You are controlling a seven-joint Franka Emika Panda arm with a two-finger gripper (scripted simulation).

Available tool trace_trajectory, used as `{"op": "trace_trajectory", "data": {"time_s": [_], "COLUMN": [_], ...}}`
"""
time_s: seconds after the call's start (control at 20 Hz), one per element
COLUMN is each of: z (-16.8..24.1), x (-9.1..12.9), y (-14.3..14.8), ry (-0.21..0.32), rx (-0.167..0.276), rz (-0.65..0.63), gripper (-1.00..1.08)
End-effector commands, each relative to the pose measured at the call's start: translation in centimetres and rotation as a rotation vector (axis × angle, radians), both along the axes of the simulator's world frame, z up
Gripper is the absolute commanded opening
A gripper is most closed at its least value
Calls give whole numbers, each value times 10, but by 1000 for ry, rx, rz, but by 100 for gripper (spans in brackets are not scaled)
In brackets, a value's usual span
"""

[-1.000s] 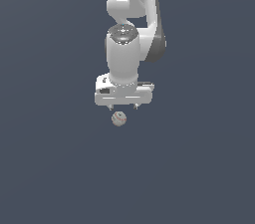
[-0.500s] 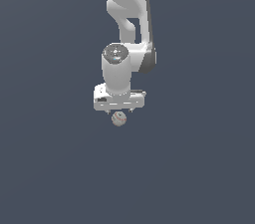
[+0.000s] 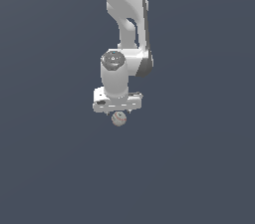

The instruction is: Pick up the object and move it to a goal position.

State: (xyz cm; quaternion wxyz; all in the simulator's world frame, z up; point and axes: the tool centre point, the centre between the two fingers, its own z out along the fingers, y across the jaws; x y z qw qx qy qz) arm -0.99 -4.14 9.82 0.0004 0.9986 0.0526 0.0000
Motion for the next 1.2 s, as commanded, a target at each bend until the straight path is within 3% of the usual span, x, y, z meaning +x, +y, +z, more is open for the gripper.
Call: {"op": "trace_trajectory", "data": {"time_s": [0.0,0.7,0.75,1.15], "z": [-4,-51,-51,-51], "x": [0,-1,-1,-1], "y": [0,0,0,0], "ry": [0,0,0,0], "rx": [0,1,1,1], "rz": [0,2,2,2], "gripper": [100,100,-100,-100]}}
